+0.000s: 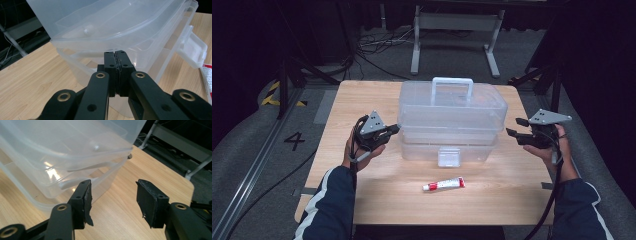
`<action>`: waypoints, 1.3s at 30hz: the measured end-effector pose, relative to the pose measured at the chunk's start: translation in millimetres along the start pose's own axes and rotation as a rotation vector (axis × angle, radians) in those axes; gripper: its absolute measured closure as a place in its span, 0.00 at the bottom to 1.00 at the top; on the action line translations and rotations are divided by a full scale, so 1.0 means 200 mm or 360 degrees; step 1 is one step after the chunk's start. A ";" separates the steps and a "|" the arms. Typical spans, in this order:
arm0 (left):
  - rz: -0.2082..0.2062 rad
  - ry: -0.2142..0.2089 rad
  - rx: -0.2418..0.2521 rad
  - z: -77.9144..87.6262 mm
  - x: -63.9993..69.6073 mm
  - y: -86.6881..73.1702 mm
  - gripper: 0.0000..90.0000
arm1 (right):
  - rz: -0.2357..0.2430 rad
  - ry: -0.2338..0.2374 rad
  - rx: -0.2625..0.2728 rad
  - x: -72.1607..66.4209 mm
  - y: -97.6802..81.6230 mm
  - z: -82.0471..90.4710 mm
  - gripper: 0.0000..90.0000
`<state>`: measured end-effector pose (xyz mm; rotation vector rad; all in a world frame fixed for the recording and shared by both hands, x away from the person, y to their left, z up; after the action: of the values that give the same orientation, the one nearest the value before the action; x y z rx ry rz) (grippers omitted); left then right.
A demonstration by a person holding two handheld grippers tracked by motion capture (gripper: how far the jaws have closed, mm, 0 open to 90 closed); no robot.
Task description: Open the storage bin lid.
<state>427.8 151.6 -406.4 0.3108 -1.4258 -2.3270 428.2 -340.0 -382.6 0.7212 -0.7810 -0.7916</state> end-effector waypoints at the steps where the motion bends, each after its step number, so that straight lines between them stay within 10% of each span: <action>1: -0.0003 0.0003 -0.0003 0.00 0.00 0.00 0.98 | 0.0006 0.0008 0.0010 -0.01 0.00 -0.01 0.51; 18: -0.0060 -0.0003 -0.0055 -0.03 0.02 0.05 0.90 | -0.0081 0.0059 0.0249 -0.06 0.01 -0.06 0.54; 39: -0.0041 -0.0021 -0.0115 0.04 0.12 -0.02 0.68 | -0.0116 -0.0073 0.0470 -0.09 0.03 -0.06 0.70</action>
<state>402.1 148.7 -406.1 0.2957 -1.3478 -2.3989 430.9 -318.1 -389.4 1.0027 -0.9287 -0.7683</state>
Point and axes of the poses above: each handheld gripper's, and its own axes: z roughly backward along the jaws, y roughly out of its top, x roughly to its right, the point moved 1 cm from there along -z, roughly forward along the jaws, and after that the axes turned 12 degrees about -y, right-handed, at the moved point
